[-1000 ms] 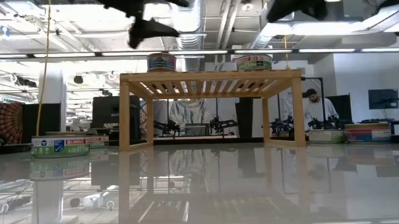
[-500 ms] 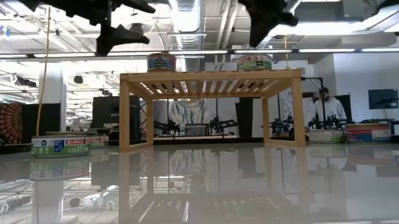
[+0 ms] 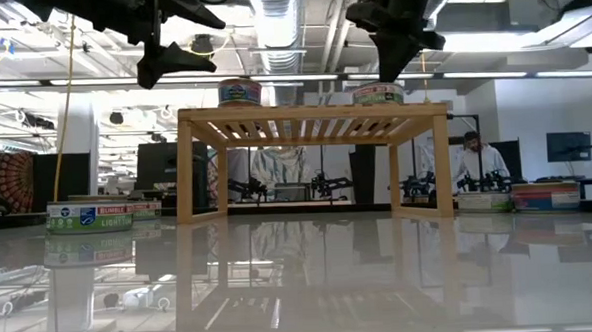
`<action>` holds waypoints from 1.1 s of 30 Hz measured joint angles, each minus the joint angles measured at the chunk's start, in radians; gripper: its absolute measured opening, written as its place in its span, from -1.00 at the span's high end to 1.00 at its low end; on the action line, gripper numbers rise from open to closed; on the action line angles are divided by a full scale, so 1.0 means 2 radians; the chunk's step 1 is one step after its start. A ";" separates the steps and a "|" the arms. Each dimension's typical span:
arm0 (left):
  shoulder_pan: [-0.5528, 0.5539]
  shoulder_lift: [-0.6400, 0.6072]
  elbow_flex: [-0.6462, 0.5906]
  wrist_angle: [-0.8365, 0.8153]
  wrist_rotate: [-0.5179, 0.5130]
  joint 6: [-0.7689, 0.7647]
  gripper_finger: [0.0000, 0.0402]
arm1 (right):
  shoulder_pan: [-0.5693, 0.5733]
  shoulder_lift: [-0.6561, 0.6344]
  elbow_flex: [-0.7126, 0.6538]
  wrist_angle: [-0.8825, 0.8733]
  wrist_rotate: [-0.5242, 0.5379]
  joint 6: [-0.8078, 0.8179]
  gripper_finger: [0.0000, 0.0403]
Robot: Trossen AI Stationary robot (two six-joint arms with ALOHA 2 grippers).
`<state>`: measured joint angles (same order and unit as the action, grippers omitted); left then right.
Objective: Stack canned seafood by type on shelf
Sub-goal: Put the green tuna can on the shelf aligned with the other green tuna cans
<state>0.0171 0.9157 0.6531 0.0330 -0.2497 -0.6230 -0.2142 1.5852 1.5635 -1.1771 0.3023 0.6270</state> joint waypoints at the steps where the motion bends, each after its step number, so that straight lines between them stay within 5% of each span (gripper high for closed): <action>1: 0.002 0.000 0.000 0.000 0.000 0.001 -0.42 | -0.004 0.000 0.000 -0.003 0.001 -0.001 0.89; 33: 0.010 0.000 0.000 0.000 -0.013 -0.003 -0.42 | -0.003 -0.042 -0.001 -0.001 0.053 -0.037 0.89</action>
<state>0.0376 0.9157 0.6533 0.0326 -0.2756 -0.6300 -0.2198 1.5018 1.5612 -1.1788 0.4089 0.5533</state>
